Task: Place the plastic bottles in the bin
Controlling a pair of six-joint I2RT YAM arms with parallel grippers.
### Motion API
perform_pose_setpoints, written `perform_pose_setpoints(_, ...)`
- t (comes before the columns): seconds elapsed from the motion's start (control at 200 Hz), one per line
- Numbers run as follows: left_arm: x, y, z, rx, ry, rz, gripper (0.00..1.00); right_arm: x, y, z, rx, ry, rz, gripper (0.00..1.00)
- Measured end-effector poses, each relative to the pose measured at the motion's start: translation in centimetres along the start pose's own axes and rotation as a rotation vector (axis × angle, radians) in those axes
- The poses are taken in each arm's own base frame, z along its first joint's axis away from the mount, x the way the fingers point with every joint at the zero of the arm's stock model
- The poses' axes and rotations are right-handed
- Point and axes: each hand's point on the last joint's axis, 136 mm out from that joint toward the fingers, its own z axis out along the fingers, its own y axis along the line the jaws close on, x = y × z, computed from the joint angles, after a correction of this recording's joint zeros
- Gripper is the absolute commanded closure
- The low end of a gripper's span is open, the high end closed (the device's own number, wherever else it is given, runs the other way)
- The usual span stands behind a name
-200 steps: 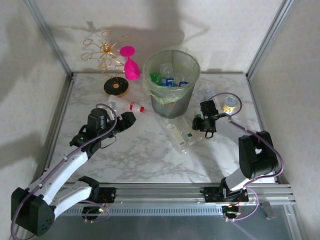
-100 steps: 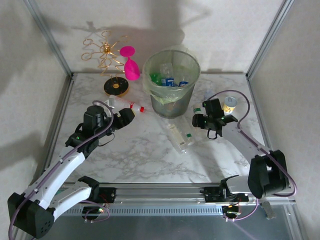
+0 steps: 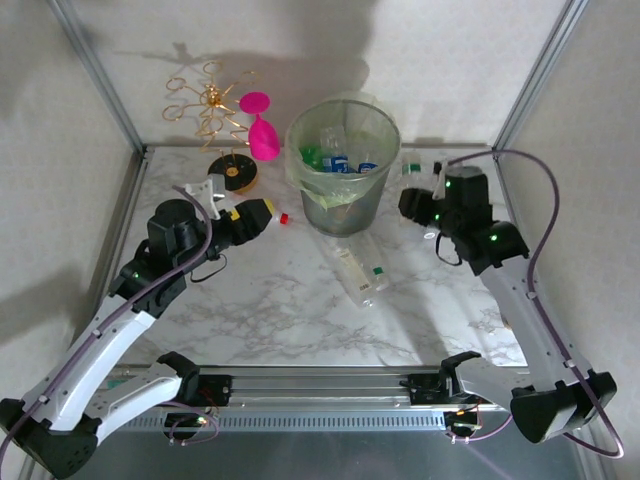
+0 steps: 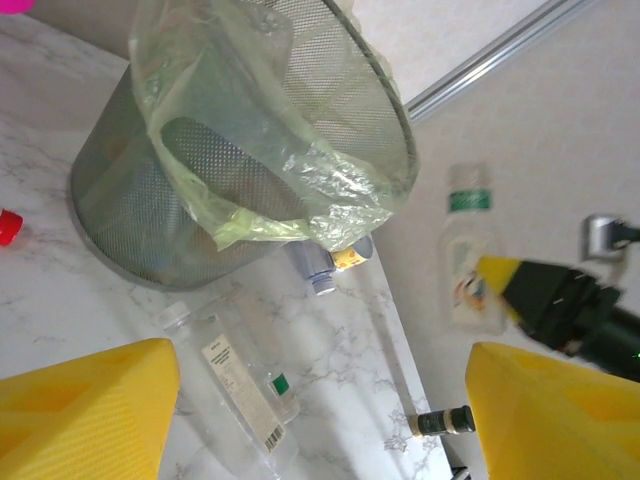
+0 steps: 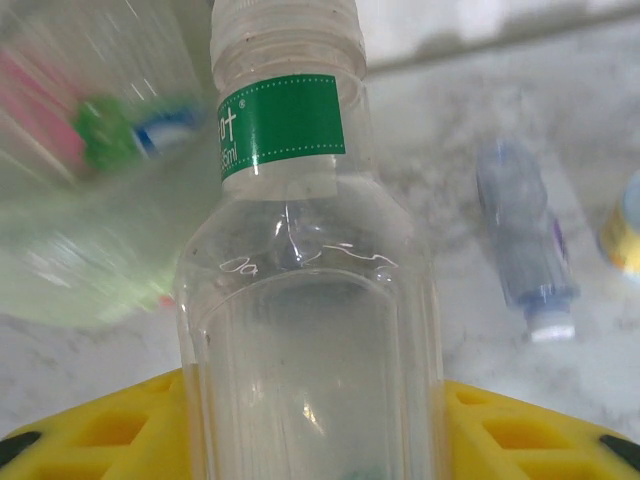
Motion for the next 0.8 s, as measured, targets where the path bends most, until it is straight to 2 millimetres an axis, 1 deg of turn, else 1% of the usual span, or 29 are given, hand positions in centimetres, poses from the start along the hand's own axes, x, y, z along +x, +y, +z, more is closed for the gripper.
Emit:
perform_pose_setpoints(0.065,0.0,0.3,0.5,-0.016,0.001,0.006,0.25,-2.8,1.2,-0.9,-0.024,-0.059,-0.004,0.61)
perform_pose_setpoints(0.13,0.1,0.9,0.9,-0.040,0.008,0.008,0.25,-4.7,2.0,-1.2,-0.044,-0.089,-0.010,0.62)
perform_pose_setpoints(0.195,0.4,1.4,1.4,-0.062,0.018,0.010,0.25,-6.3,2.9,-0.5,-0.061,-0.097,-0.012,0.62)
perform_pose_setpoints(0.255,0.7,1.8,1.8,-0.075,0.031,0.012,0.25,-7.3,3.7,0.8,-0.079,-0.090,-0.017,0.62)
perform_pose_setpoints(0.34,0.8,2.0,2.2,-0.091,0.044,0.020,0.25,-8.0,4.6,3.0,-0.097,-0.059,-0.023,0.62)
perform_pose_setpoints(0.531,-0.6,1.2,2.3,-0.091,0.009,0.041,0.25,-10.1,6.9,8.0,-0.151,-0.023,-0.039,0.61)
perform_pose_setpoints(0.636,-0.7,1.3,2.7,-0.095,0.011,0.047,0.25,-10.8,7.9,10.5,-0.172,-0.013,-0.053,0.61)
perform_pose_setpoints(0.701,-0.5,1.6,3.2,-0.106,0.019,0.048,0.25,-10.5,8.2,12.1,-0.172,0.004,-0.061,0.61)
perform_pose_setpoints(0.801,-0.3,2.0,3.6,-0.117,0.030,0.046,0.25,-8.7,8.3,14.2,-0.157,0.064,-0.078,0.59)
